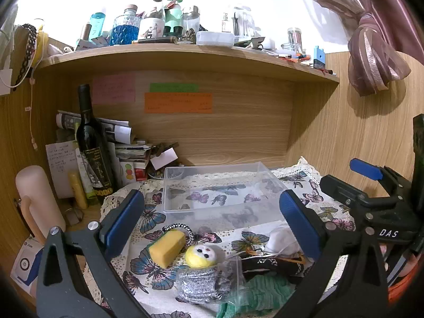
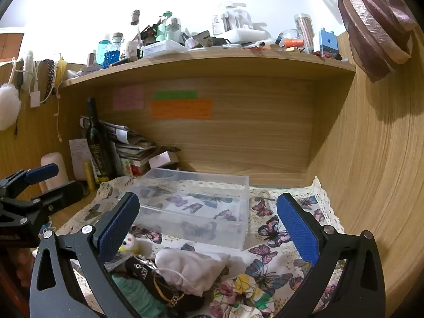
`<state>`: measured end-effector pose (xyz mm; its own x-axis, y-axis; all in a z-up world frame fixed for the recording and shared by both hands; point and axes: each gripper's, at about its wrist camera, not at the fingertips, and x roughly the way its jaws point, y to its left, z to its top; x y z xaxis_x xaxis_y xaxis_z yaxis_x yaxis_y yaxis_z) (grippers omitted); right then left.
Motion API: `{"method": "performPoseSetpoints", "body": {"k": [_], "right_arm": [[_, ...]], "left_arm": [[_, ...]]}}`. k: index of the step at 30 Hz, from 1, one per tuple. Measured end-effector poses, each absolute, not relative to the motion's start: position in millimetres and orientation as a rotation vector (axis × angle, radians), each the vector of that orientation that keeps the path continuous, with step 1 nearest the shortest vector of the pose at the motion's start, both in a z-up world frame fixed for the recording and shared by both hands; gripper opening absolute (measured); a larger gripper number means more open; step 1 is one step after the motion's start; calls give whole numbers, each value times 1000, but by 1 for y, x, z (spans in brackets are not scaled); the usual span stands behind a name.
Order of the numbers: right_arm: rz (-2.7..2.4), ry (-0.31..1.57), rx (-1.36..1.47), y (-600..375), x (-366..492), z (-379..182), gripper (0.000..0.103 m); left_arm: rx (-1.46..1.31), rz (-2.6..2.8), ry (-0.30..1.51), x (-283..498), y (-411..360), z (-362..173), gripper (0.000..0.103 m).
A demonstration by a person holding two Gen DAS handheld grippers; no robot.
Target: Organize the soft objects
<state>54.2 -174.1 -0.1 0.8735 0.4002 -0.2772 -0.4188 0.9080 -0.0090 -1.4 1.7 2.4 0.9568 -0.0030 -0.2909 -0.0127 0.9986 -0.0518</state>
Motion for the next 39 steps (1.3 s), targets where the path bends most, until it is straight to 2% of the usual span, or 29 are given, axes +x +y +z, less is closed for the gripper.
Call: {"method": "performPoseSetpoints", "body": {"k": [39], "right_arm": [[451,252,-71,-168,42,7,103]], "left_arm": [[-50,10,279,-6,4,4,103]]}}
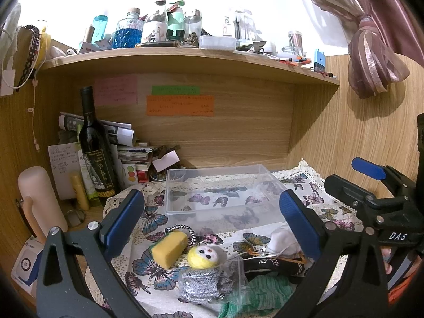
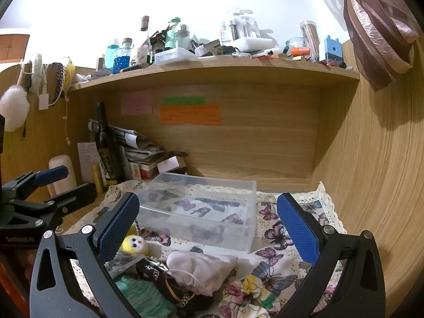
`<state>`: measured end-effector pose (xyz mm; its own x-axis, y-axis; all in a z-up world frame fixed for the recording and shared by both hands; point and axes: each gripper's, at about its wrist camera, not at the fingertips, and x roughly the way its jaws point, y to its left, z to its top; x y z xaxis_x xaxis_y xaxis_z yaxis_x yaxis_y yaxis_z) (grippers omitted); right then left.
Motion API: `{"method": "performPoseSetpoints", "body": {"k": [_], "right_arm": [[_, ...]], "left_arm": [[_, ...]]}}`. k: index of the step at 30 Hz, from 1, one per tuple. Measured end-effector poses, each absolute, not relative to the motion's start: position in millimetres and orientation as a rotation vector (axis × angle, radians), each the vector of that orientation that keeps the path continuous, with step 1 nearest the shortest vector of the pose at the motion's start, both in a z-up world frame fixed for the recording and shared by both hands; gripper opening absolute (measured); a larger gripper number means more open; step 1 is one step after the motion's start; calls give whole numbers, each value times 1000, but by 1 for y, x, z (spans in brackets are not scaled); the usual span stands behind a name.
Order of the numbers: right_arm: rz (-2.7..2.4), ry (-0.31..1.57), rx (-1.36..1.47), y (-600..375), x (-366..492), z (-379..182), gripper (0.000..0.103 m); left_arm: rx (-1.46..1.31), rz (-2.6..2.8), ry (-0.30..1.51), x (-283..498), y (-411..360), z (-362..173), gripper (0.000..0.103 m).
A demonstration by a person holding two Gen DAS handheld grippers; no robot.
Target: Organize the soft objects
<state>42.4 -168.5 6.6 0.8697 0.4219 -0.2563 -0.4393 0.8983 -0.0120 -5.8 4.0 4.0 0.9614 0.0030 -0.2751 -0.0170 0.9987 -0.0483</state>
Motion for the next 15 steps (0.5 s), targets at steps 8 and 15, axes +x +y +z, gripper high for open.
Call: {"method": "performPoseSetpoints", "body": {"k": [8,15], "right_arm": [[452,257,-69,-168,43,6,103],[452,260,-70,-168,44,5,103]], "left_arm": [[-54,9,279,-6,4,4,103],[-57,8,281,-5,3,4,103]]}}
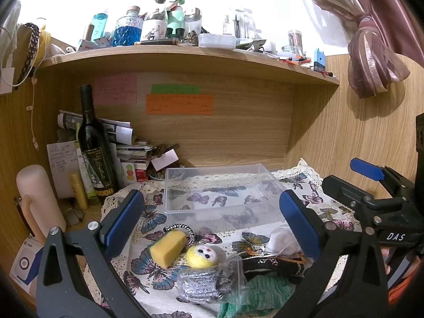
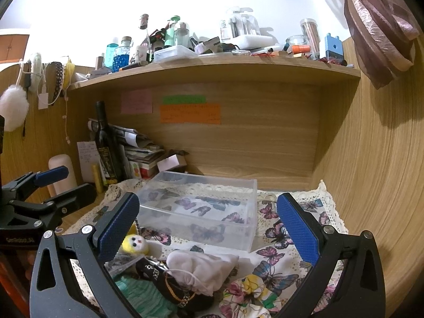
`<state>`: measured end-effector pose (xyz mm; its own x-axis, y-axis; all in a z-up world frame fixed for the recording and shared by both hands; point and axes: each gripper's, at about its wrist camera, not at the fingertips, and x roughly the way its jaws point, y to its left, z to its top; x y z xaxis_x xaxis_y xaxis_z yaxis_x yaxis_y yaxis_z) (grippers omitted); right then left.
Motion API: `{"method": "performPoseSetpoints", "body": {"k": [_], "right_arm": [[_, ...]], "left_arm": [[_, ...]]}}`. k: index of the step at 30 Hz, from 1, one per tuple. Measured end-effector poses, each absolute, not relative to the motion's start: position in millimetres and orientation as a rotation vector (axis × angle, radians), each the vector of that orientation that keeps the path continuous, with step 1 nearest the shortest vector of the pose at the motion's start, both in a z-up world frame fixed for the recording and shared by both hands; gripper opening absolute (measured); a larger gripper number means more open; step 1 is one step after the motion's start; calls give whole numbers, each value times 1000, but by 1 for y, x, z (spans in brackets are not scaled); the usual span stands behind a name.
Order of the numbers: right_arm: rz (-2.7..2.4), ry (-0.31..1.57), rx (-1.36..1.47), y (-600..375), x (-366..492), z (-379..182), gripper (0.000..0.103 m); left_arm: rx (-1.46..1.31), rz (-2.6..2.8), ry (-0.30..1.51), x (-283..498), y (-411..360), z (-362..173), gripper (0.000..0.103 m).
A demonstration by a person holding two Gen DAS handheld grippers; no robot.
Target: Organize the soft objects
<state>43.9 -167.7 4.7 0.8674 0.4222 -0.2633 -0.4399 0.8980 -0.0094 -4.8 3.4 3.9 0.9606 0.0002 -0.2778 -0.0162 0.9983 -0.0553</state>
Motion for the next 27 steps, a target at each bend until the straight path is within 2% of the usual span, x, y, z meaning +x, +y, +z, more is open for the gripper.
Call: {"method": "performPoseSetpoints", "body": {"k": [17,18,21,23,27], "right_arm": [[465,271,-67,-166,50,-4,103],[460,278,-66,-168,52,-5,103],[449,320,-67,-174,60,-12,90],[440,358,-70,-179,67,-18,82],[417,427,-79,-187,76,-31,69]], "left_arm": [[-73,-30,319,2,7,-7,103],[-77,-28,326,3,9,-9,100],[-83,-12,366,6,16,-16,81],[-95,-2,396,9,23,-24,80],[-127,29,473,17,38,-41,71]]}}
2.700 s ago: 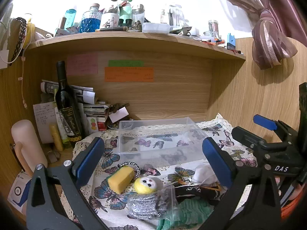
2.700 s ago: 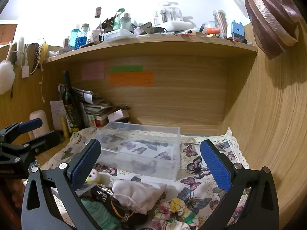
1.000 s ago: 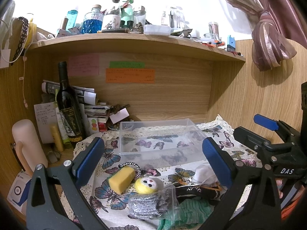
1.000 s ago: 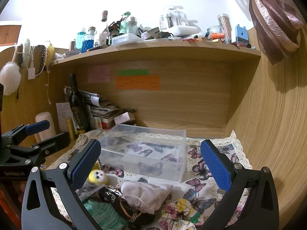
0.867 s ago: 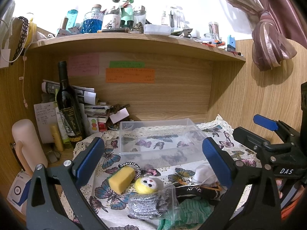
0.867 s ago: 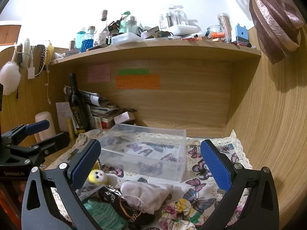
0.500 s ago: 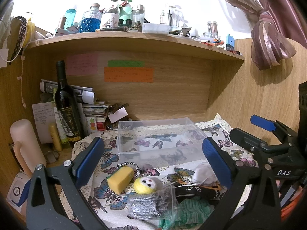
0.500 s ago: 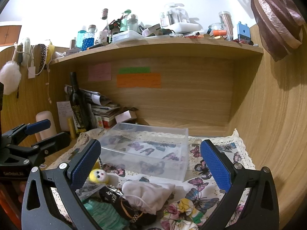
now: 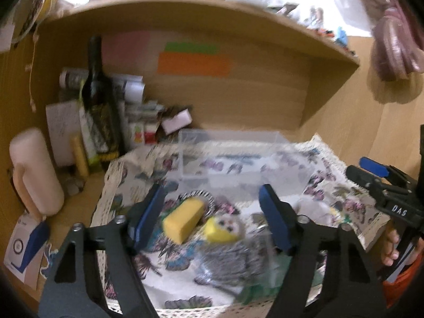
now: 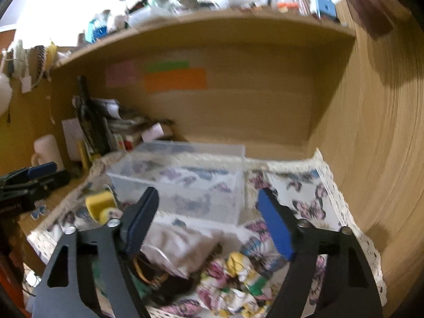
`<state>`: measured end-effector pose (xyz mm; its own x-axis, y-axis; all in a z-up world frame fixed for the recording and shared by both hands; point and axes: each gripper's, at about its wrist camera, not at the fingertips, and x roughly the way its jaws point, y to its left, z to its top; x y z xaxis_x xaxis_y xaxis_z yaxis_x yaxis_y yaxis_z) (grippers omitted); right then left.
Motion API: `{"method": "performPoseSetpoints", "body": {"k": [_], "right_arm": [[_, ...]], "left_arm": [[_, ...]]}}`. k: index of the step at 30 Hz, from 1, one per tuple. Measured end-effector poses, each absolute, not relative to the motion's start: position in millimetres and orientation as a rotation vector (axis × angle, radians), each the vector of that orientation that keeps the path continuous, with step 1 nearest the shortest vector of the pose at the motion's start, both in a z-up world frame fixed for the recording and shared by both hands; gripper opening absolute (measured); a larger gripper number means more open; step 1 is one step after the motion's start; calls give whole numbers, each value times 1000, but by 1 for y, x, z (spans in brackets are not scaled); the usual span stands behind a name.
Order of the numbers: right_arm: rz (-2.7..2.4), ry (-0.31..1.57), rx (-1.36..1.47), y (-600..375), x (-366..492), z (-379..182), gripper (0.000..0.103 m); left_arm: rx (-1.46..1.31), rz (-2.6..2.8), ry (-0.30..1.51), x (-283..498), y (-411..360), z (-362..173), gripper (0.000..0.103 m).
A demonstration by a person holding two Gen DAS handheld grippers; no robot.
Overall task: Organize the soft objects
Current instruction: 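Grasp the yellow sponge with the left tool while the right tool grasps the white pouch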
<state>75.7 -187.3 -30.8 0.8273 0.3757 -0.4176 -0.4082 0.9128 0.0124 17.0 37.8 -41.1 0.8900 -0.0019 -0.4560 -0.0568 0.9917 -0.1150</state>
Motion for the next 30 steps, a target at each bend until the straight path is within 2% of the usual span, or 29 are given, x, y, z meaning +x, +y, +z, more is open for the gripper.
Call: {"method": "performPoseSetpoints", "body": {"k": [7,13,17,19,24,30], "right_arm": [[375,552,-81,-208,85,-59,60],[391,650,-40,-215,89,-79,60],[456,641,13,-209,90,-74,60],[489,625,20,-200,92,-70,60],[566,652,-41,-170,98,-74,60],[612,743,-77,-150,110,-97,60]], "left_arm": [[-177,73,592,33,63,-74,64],[-193,75,666,55,74,-92,64],[-189,58,703,70,73,-102,63],[-183,45,722,75,71,-106,52],[-178,62,726,79,73,-112,38],[-179,43,703,69,76,-110,33]]}}
